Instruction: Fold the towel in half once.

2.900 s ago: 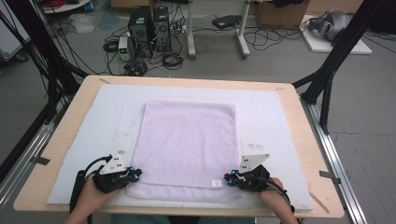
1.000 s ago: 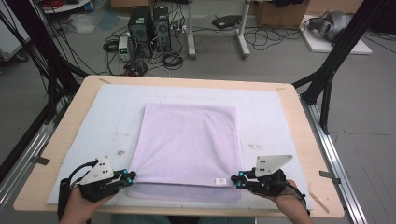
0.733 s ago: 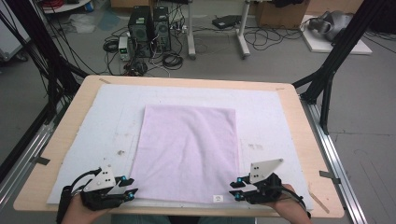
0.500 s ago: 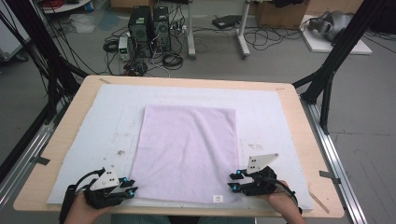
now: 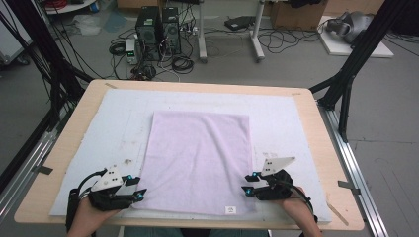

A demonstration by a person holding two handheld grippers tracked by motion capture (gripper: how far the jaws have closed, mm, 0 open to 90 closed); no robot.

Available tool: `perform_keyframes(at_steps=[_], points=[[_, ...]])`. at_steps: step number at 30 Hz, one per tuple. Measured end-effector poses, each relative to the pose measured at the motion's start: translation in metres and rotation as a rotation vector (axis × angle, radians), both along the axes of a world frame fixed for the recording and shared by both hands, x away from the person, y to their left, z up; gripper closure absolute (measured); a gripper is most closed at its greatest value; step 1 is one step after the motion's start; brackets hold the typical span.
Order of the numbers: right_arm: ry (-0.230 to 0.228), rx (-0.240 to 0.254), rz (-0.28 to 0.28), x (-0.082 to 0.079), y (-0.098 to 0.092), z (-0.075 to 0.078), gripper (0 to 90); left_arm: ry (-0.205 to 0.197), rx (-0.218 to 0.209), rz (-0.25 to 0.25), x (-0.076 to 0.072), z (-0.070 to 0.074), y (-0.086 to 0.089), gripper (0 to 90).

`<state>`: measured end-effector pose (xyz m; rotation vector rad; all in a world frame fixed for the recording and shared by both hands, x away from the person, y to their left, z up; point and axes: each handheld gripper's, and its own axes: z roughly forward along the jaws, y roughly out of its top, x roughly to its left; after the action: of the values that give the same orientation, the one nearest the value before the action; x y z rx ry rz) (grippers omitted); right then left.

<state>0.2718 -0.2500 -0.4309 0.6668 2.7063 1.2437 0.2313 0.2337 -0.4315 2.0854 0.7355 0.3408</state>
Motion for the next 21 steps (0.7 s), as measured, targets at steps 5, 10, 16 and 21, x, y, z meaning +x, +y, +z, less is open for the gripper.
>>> perform_keyframes(at_steps=[5, 10, 16, 21], points=[[-0.013, 0.027, -0.044, 0.015, 0.003, 0.007, 47.9, 0.008, -0.027, 0.022, 0.017, 0.002, -0.002, 46.6], [-0.057, 0.044, -0.121, 0.029, 0.002, 0.012, 40.4, 0.014, -0.038, 0.046, 0.034, 0.004, -0.004, 42.4], [-0.061, 0.075, -0.175, 0.047, -0.002, 0.021, 32.7, 0.014, -0.073, 0.082, 0.05, 0.013, -0.006, 38.1], [-0.019, 0.069, -0.183, 0.061, -0.003, 0.028, 25.8, -0.001, -0.059, 0.106, 0.061, 0.02, -0.009, 38.2]])
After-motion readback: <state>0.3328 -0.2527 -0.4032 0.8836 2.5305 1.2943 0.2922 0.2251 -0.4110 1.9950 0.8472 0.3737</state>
